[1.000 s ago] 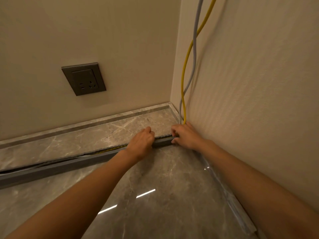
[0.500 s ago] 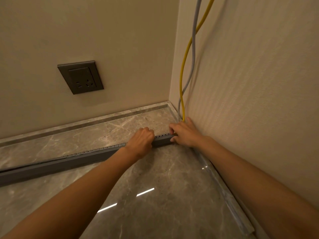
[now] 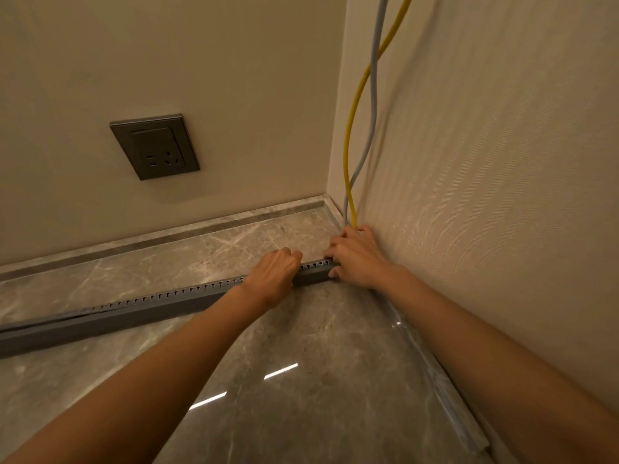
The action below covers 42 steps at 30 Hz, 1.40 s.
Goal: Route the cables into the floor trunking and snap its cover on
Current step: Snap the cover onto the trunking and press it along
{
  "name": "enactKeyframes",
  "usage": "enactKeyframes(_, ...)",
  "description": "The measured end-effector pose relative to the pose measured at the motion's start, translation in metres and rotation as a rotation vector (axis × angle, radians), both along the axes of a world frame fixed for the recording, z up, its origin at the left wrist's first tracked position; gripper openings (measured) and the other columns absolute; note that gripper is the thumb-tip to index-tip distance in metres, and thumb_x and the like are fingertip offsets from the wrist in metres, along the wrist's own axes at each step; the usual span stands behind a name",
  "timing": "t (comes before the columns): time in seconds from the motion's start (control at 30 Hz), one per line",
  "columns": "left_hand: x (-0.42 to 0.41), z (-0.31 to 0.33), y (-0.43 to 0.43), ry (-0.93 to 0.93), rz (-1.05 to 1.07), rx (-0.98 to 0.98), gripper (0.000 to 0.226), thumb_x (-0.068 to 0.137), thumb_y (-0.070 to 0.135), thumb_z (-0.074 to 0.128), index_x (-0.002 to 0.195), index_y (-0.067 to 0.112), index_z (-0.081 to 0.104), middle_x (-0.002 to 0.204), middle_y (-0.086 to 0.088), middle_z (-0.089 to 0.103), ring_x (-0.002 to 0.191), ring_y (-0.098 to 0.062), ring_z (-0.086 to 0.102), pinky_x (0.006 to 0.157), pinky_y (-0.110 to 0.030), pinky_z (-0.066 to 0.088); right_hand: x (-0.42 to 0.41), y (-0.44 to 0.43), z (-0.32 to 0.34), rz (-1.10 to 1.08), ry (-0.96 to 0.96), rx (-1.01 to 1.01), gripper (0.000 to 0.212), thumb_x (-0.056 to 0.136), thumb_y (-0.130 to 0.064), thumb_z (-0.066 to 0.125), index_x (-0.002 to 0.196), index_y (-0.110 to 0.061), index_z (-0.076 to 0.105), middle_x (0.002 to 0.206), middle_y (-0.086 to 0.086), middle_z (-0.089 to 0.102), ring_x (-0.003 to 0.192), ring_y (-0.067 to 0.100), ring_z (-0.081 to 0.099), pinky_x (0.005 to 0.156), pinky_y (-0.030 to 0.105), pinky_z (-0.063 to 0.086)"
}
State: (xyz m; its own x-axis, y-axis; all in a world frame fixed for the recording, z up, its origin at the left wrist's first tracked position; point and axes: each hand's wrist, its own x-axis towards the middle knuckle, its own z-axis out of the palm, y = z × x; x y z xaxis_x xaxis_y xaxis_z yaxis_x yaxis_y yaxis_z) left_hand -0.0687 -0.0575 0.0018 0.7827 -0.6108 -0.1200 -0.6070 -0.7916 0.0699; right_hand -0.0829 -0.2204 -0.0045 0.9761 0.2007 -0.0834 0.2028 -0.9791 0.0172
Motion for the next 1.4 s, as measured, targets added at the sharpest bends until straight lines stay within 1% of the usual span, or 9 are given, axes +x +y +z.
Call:
enactKeyframes(0.2,0.0,-0.005,-0.001,-0.079,-0.009,0.046,0.026,0.094,0.008,0.048,0.118,0.002,0.052,0.122,-0.016,0.055,0.108,-0.028,0.053,0.088,-0.034,0.045,0.002,0.007,-0.001,0.021,-0.044,-0.164,0.039,0.082,-0.037,0.062,0.114,-0.015,0.063,0.124,0.005,0.058,0.127,0.027,0.032,0.106,0.044,0.024)
enactKeyframes(0.4,0.005,-0.006,-0.001,-0.071,-0.024,0.052,0.027,0.092,0.013,0.052,0.117,0.003,0.051,0.124,-0.014,0.052,0.111,-0.028,0.049,0.09,-0.034,0.042,0.007,0.006,-0.007,0.0,0.078,0.071,0.028,0.083,-0.023,0.063,0.108,-0.01,0.064,0.111,0.011,0.064,0.108,0.027,0.053,0.095,0.037,0.036)
enactKeyframes(0.5,0.009,-0.004,-0.001,0.05,0.023,0.024,0.027,0.091,0.011,0.055,0.116,0.003,0.049,0.124,-0.016,0.052,0.108,-0.03,0.053,0.085,-0.037,0.046,0.007,0.006,-0.006,-0.025,0.115,0.159,0.028,0.082,-0.016,0.064,0.107,-0.005,0.064,0.111,0.016,0.062,0.102,0.03,0.057,0.086,0.039,0.046)
enactKeyframes(0.6,0.008,-0.003,-0.002,0.098,0.011,0.029,0.026,0.092,0.009,0.051,0.117,0.003,0.045,0.12,-0.019,0.057,0.105,-0.033,0.056,0.083,-0.039,0.046,0.006,0.006,-0.005,-0.023,0.122,0.172,0.027,0.083,-0.015,0.062,0.108,-0.004,0.063,0.113,0.017,0.06,0.103,0.031,0.057,0.085,0.039,0.046)
enactKeyframes(0.77,0.007,-0.009,0.002,0.055,-0.031,-0.006,0.03,0.093,0.009,0.049,0.121,0.006,0.04,0.117,-0.018,0.057,0.102,-0.029,0.054,0.072,-0.031,0.037,0.004,0.006,-0.005,-0.019,0.094,0.156,0.028,0.084,-0.018,0.062,0.109,-0.006,0.062,0.113,0.015,0.061,0.103,0.029,0.057,0.086,0.039,0.046)
enactKeyframes(0.83,0.008,-0.009,0.001,0.077,-0.003,-0.029,0.034,0.093,0.007,0.05,0.125,0.005,0.04,0.119,-0.018,0.056,0.105,-0.03,0.053,0.077,-0.034,0.042,0.004,0.006,-0.005,-0.015,0.089,0.151,0.028,0.084,-0.019,0.062,0.11,-0.007,0.062,0.113,0.014,0.061,0.103,0.029,0.057,0.086,0.039,0.046)
enactKeyframes(0.93,0.01,-0.009,-0.002,0.061,0.012,0.01,0.028,0.094,0.009,0.048,0.121,0.003,0.05,0.122,-0.016,0.054,0.11,-0.028,0.051,0.088,-0.034,0.043,0.004,0.005,-0.006,-0.02,0.07,0.154,0.028,0.084,-0.02,0.063,0.109,-0.007,0.062,0.113,0.014,0.061,0.103,0.029,0.057,0.084,0.037,0.046)
enactKeyframes(1.17,0.009,-0.013,-0.004,0.026,0.019,0.005,0.027,0.094,0.008,0.047,0.117,0.002,0.058,0.118,-0.016,0.057,0.107,-0.028,0.053,0.088,-0.033,0.045,0.004,0.006,-0.01,-0.021,0.055,0.148,0.024,0.085,-0.018,0.061,0.105,-0.005,0.062,0.11,0.014,0.06,0.1,0.029,0.057,0.081,0.036,0.045)
enactKeyframes(1.4,0.013,-0.013,0.0,0.071,0.055,-0.005,0.028,0.093,0.011,0.049,0.119,0.004,0.055,0.12,-0.015,0.054,0.108,-0.029,0.053,0.086,-0.035,0.046,0.007,0.007,-0.012,-0.068,0.076,0.171,0.024,0.083,-0.013,0.062,0.106,-0.004,0.06,0.112,0.015,0.059,0.1,0.031,0.058,0.081,0.039,0.048)
